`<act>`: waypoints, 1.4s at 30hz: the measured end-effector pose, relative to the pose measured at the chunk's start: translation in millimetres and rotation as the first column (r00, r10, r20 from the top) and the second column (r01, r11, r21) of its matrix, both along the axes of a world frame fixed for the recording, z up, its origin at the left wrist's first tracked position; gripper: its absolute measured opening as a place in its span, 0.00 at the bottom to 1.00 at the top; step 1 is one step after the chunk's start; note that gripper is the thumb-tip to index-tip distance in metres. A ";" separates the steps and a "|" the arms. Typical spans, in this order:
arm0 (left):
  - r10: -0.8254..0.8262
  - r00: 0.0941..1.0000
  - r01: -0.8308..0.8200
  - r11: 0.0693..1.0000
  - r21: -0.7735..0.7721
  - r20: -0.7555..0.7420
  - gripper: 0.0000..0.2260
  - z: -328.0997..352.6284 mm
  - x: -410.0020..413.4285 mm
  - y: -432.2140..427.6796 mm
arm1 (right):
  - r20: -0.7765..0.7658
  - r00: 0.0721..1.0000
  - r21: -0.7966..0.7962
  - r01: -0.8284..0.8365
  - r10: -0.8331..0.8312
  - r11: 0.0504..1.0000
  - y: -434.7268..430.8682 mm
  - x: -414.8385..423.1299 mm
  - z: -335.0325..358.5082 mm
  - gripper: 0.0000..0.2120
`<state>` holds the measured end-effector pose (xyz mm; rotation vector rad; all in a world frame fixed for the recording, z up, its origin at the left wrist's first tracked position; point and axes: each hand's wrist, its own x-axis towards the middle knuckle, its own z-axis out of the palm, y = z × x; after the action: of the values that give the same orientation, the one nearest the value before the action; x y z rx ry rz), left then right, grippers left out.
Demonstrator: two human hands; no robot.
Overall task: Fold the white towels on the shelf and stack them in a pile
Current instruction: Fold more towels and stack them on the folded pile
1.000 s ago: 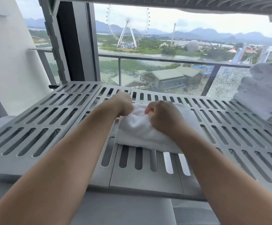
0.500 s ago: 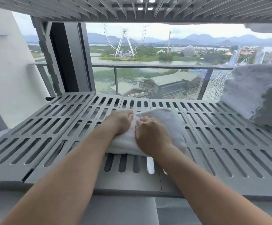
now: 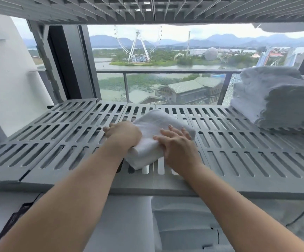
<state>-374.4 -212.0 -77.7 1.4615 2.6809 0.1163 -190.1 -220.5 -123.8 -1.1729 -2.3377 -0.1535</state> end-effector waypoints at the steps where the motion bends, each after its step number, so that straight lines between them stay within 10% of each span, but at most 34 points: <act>1: -0.011 0.998 0.010 1.000 -0.021 -0.055 0.25 1.5 8.3 -7.1 | -0.052 0.997 -0.026 0.051 -0.052 0.998 2.4 11.4 0.2 0.19; 8: -0.288 0.916 0.262 0.957 -0.126 -0.281 0.25 9.2 53.2 -54.2 | -0.462 0.818 -0.474 0.099 -0.343 0.875 4.5 54.2 28.6 0.17; 12: -0.356 0.925 0.353 0.934 -0.046 -0.132 0.30 19.1 56.7 -64.9 | -0.219 0.912 -0.548 0.179 -0.346 0.817 -6.4 48.1 40.2 0.16; 20: -0.428 0.892 0.428 0.903 0.029 0.144 0.29 5.5 45.1 -41.6 | -0.079 0.926 -0.504 0.283 -0.369 0.816 -23.0 31.4 29.4 0.23; 42: -0.544 0.816 0.498 0.833 0.239 0.195 0.25 7.1 52.7 -30.1 | -0.269 0.869 -0.358 0.311 -0.416 0.880 -27.7 15.8 25.7 0.26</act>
<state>-321.7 -242.1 -70.6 2.0238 2.0192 0.4771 -174.3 -248.2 -98.1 -1.6491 -1.8552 0.2720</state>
